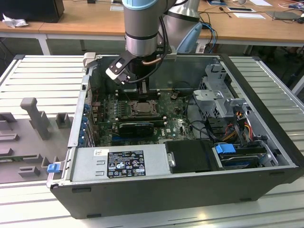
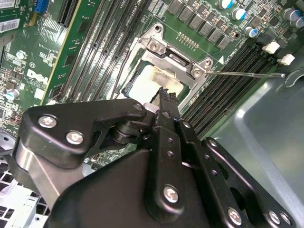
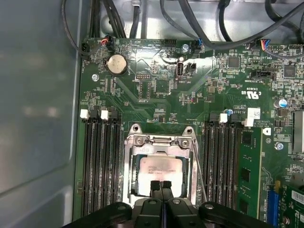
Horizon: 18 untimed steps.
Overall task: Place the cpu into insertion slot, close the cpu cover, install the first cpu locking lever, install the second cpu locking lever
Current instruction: 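Install the first cpu locking lever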
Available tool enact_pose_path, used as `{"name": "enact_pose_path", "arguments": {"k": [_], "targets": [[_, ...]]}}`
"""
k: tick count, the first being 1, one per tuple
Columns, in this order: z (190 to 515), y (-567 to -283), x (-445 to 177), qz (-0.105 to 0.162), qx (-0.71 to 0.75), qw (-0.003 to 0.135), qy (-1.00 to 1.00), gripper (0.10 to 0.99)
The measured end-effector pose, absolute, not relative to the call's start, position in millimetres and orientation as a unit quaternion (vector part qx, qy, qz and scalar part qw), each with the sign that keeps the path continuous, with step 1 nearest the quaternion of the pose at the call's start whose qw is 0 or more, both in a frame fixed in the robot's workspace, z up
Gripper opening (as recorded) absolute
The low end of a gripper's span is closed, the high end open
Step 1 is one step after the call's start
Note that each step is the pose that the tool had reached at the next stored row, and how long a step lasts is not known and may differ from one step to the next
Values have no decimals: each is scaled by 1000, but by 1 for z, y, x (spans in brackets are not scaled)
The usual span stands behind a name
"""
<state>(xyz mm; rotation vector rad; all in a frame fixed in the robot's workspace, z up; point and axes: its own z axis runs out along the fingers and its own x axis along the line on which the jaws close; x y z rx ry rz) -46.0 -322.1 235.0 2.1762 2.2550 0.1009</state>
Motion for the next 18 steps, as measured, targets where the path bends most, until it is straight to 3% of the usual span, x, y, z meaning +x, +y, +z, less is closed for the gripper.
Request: {"name": "enact_pose_path", "arguments": {"k": [18], "targets": [[269,-322,-46,30,677,4,735,106]]}}
